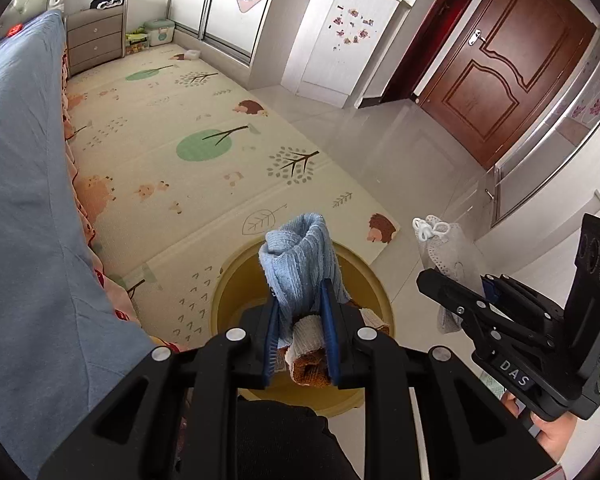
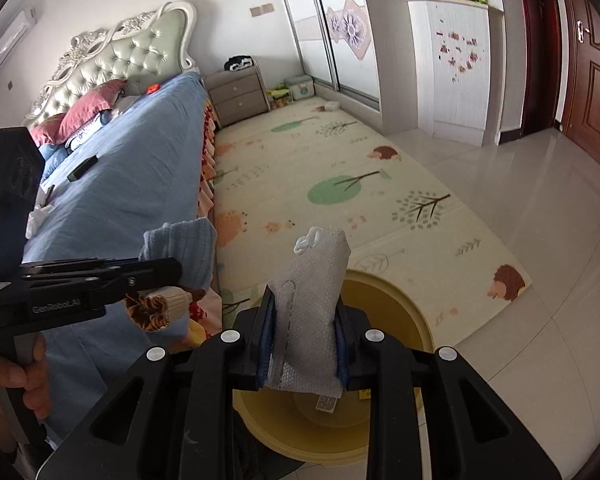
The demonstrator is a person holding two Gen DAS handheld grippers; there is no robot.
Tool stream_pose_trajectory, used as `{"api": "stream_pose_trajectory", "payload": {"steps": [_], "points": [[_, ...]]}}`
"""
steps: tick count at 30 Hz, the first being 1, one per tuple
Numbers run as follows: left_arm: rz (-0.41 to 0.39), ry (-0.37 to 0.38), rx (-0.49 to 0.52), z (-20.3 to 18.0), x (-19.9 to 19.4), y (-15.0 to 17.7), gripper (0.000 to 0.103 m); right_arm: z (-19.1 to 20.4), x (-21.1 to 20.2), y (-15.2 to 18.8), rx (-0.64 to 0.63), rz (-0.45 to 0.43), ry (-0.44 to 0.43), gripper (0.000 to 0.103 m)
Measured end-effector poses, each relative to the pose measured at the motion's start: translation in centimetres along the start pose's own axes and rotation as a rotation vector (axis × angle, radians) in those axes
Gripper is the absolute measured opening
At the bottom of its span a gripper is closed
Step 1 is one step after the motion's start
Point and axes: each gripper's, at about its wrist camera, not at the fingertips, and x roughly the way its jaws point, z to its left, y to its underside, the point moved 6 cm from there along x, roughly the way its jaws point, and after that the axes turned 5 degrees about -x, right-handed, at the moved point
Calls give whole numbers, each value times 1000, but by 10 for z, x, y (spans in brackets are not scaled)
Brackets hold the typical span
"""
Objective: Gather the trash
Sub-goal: 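Carry the bag and sock over the yellow bin and open both grippers, then move both grippers back over the bed toward the red and maroon socks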
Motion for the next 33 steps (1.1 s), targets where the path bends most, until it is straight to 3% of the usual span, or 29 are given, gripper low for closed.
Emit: {"api": "stream_pose_trajectory", "payload": {"steps": [2,4,5,8,13,19,25,33], "points": [[28,9,-1,0,9,1,25,-9,9,4,0,29,8,29],[44,3,0,0,16,1,48,-15,12,5,4,30,33,54],[47,-5,1,1,19,3,64,-18,11,5,11,21,46,59],[57,-19,14,-2,23,5,78,-24,8,5,24,6,60,61],[56,-4,23,-5,19,8,80,-26,2,6,28,-4,64,61],[-12,0,14,-3,-11,5,80,-13,-6,-1,13,-19,53,61],[-178,-56,11,13,-73,0,83,24,-24,-20,-10,-87,-25,61],[-393,-209,-56,74,-179,10,87,121,-44,-51,-131,-181,-192,61]]}}
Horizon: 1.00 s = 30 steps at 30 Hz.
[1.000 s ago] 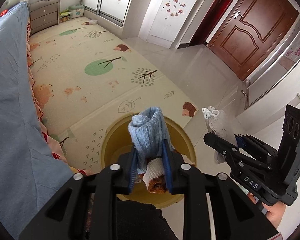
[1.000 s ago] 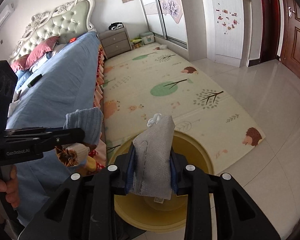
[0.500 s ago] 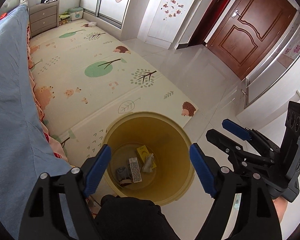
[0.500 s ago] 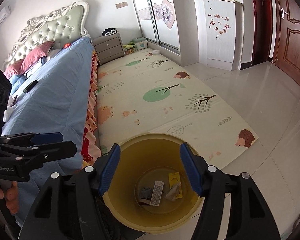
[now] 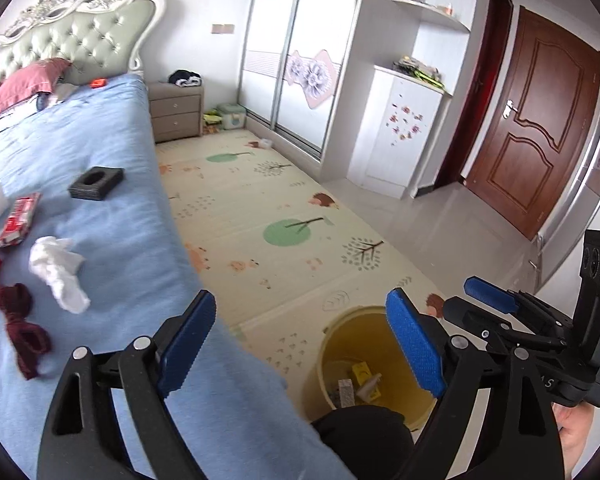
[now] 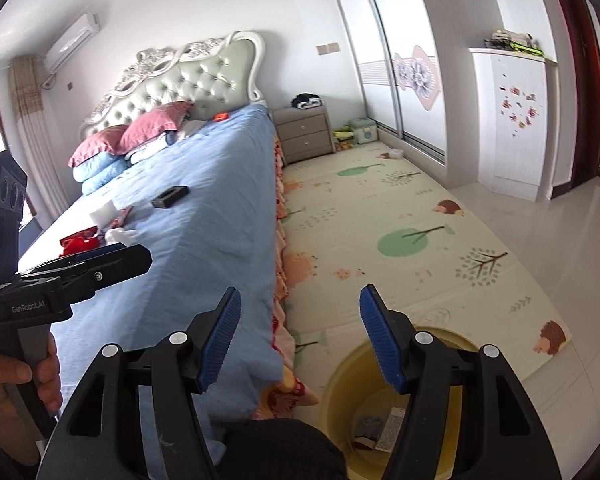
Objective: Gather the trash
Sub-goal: 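Move both grippers back over the bed toward the red and maroon socks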
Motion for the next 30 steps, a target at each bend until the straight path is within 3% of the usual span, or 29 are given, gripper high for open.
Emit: {"api": "stream_pose_trajectory", "payload": {"steps": [8,14,18,21,30], "points": [[-135,-161,-79,88,-72,-21,91,98,21,-30,-116,-14,-153,61],[-198,-268,-140,146,-113,-15,96,168,32,-40,-204,-23,-240,64],[-225,-323,-177,177,-133,-10,99,209,37,-44,-254,-34,-283,89],[-230,-356,-202,200,-145,-4,99,237,38,-43,-290,-52,-306,95],[-227,-423,-294,264,-162,12,99,291,70,-37,-374,27,-345,95]]}}
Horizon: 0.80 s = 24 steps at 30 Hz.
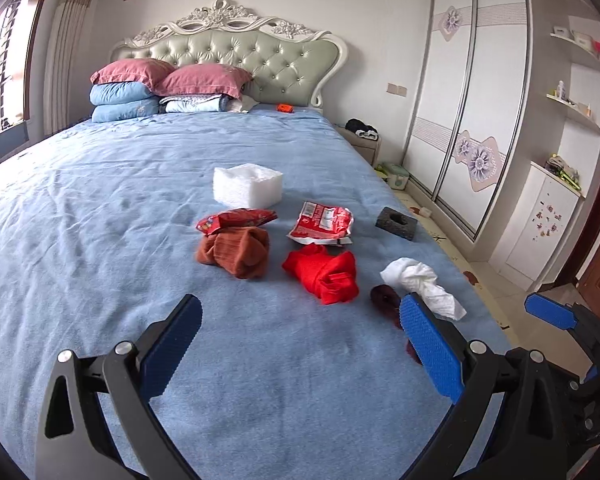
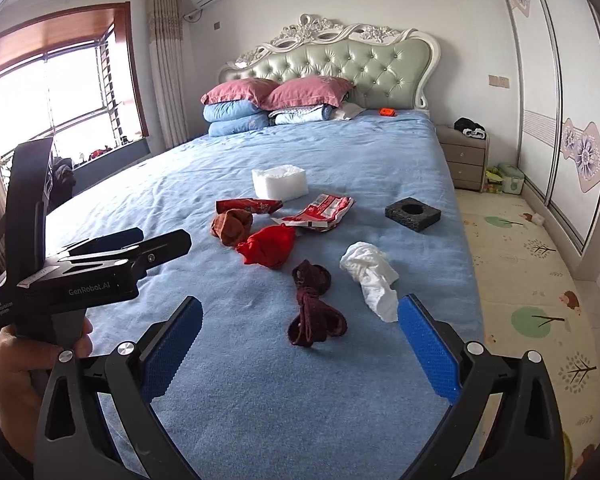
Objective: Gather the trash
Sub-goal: 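Move both grippers back over the bed toward the red and maroon socks, then grasp the maroon sock with the right gripper while the left grasps the red sock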
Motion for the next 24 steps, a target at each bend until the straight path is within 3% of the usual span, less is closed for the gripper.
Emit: {"api": "stream_pose_trajectory", "payload": {"steps": [4,17,21,24], "points": [[26,12,-33,15,11,1,99,10,27,4,-38,73,-5,93],[96,40,-4,1,53,-1,99,-1,90,4,-103,241,0,67],[113,55,-19,-3,60,-4,99,-10,114,15,-141,343,34,21],[121,51,-8,-8,64,-5,99,-11,110,14,-121,313,-5,19]]}}
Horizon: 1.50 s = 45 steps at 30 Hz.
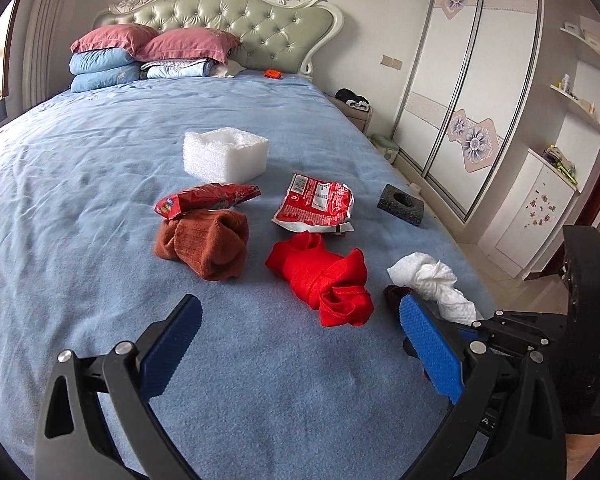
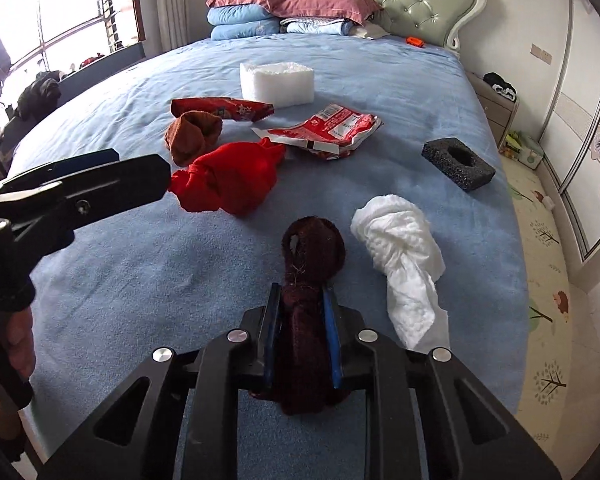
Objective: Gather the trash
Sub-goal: 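Grasp the maroon sock with the right gripper while the left grasps the red sock, then carry both socks over the yellow bin and open both grippers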
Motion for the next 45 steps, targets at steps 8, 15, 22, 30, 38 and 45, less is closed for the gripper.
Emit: {"api": "stream_pose_trajectory", "payload": {"steps": [8,15,22,30,38,45], "points": [[35,-22,9,-13,22,-2,99,-22,-47,11,124,-137,-81,19],[81,-65,38,-29,54,-9,95,-35,-68,21,175,-184,-90,19],[116,-102,31,-28,67,-7,46,-45,-79,28,196,-206,-82,19],[59,-58,29,-35,33,-6,45,-52,-91,33,229,-239,-84,19],[-33,20,49,-58,-26,-7,45,-52,-121,34,237,-303,-67,19],[-73,122,95,-95,-65,-3,45,-54,-155,44,246,-373,-36,20]]}}
